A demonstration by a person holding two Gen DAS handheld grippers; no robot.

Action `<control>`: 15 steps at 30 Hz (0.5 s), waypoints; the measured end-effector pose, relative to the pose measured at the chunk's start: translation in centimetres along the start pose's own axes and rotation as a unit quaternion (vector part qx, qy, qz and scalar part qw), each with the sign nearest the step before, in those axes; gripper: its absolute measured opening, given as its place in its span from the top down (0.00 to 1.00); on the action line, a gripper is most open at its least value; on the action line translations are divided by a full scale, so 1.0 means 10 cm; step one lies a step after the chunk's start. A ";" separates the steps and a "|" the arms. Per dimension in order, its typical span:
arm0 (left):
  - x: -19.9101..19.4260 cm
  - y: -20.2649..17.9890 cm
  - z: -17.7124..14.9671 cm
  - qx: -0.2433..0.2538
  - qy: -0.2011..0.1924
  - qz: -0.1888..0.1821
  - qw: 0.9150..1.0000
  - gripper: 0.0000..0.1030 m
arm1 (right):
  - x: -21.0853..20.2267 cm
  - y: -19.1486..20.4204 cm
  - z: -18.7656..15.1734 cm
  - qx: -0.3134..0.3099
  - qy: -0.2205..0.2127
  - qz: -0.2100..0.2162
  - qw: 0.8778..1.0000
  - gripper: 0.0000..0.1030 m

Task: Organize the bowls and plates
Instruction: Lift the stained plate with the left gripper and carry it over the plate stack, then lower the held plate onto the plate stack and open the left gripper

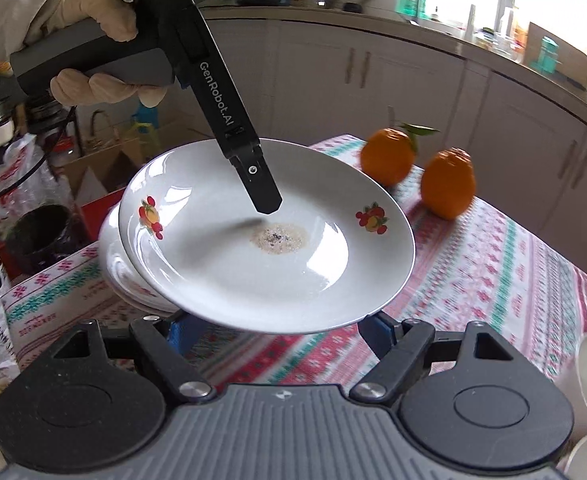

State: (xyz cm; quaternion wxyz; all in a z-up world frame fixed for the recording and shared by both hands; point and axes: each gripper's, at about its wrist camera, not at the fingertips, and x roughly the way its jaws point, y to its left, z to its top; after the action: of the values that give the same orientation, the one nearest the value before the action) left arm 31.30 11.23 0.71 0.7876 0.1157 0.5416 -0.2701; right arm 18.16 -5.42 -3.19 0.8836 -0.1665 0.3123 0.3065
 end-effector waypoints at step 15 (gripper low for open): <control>0.04 0.25 -0.40 -0.054 -0.012 -0.007 0.998 0.36 | 0.13 0.20 0.07 -0.031 0.018 0.026 0.999 0.17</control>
State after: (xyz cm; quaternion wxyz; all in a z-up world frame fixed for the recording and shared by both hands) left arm 29.63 15.10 -1.47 0.7972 0.0658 0.5469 -0.2469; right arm 17.99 -3.00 -3.73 0.8640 -0.1907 0.3226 0.3362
